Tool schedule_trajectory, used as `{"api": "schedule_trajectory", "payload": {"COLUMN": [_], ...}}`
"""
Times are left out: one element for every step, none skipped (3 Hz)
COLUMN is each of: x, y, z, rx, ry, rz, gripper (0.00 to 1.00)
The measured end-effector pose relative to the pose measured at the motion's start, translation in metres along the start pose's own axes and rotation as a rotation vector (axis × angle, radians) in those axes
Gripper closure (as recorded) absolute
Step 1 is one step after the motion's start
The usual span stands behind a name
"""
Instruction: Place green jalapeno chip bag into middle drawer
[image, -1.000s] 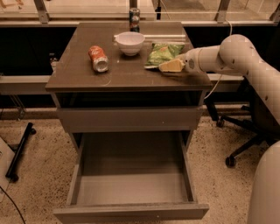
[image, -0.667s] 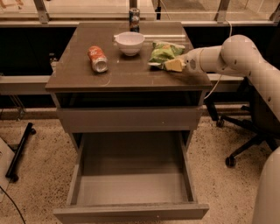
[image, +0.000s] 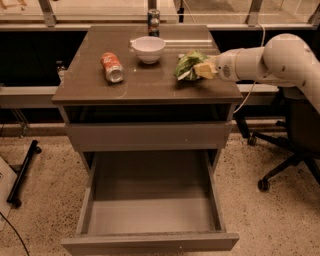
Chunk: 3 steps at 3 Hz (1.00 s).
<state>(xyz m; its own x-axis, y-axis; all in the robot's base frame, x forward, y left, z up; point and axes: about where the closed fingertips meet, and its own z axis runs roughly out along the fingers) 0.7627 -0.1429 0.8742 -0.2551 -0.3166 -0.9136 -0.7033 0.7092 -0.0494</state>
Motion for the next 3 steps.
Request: {"api": "schedule_trajectory", "payload": {"x": [-0.010, 0.004, 0.022], "y": [0.036, 0.097, 0.163], "z": [-0.035, -0.080, -0.126], "rx": [-0.026, -0.092, -0.187], "ry": [-0.048, -0.064, -0.073], "rz": [-0.049, -0.072, -0.113], "gripper": [1.00, 1.00, 1.00]}}
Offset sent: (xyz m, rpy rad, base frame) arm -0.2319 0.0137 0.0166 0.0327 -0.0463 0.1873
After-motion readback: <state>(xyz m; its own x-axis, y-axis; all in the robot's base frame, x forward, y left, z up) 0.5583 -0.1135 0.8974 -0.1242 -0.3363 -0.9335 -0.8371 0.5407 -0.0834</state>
